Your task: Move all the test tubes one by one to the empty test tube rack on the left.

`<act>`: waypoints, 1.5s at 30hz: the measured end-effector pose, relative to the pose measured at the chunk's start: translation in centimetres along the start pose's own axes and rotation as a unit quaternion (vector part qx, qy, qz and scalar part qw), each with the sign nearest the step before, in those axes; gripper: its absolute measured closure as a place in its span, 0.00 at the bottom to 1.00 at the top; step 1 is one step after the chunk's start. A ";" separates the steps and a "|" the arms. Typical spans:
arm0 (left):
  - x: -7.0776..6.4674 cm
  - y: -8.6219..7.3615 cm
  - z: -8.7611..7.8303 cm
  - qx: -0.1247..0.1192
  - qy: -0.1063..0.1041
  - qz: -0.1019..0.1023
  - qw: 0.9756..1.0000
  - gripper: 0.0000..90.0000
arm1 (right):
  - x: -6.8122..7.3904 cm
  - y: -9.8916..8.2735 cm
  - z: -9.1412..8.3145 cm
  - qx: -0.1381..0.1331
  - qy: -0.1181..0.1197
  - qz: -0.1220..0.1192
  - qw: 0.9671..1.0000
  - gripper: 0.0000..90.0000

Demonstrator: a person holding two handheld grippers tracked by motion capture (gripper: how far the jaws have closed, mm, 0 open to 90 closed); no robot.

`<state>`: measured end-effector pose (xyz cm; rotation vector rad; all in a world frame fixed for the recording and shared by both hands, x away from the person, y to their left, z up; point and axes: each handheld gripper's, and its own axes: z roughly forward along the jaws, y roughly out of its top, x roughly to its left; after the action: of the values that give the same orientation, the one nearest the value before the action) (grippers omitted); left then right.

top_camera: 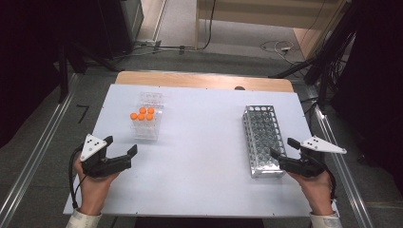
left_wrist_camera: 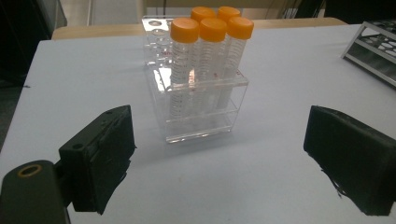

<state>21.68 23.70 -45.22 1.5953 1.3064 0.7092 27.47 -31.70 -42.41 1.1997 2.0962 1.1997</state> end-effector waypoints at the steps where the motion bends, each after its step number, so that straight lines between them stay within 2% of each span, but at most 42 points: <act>1: 0.1 -0.1 -0.1 0.001 0.001 0.000 1.000 0.10 | -0.1 -0.1 -0.1 0.000 0.001 0.003 1.000 0.20; 10: 0.4 -0.7 -0.8 0.000 0.008 -0.003 1.000 0.10 | -0.7 -0.9 -0.8 0.000 -0.008 0.009 1.000 0.20; 20: 1.3 -1.5 -1.3 0.001 0.027 -0.003 1.000 0.10 | -2.3 -2.1 -1.8 0.003 -0.029 0.026 0.999 0.20; 36: 2.8 -2.8 -2.0 0.005 0.054 -0.016 0.998 0.10 | -4.5 -4.2 -3.3 0.011 -0.063 0.056 0.996 0.20; 45: 3.4 -3.7 -2.2 0.013 0.058 -0.022 0.998 0.10 | -5.2 -5.2 -3.7 0.018 -0.076 0.067 0.995 0.20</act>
<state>19.12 27.61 -48.04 1.5602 1.4350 0.7697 25.15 -39.07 -45.07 1.4209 1.9601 1.0947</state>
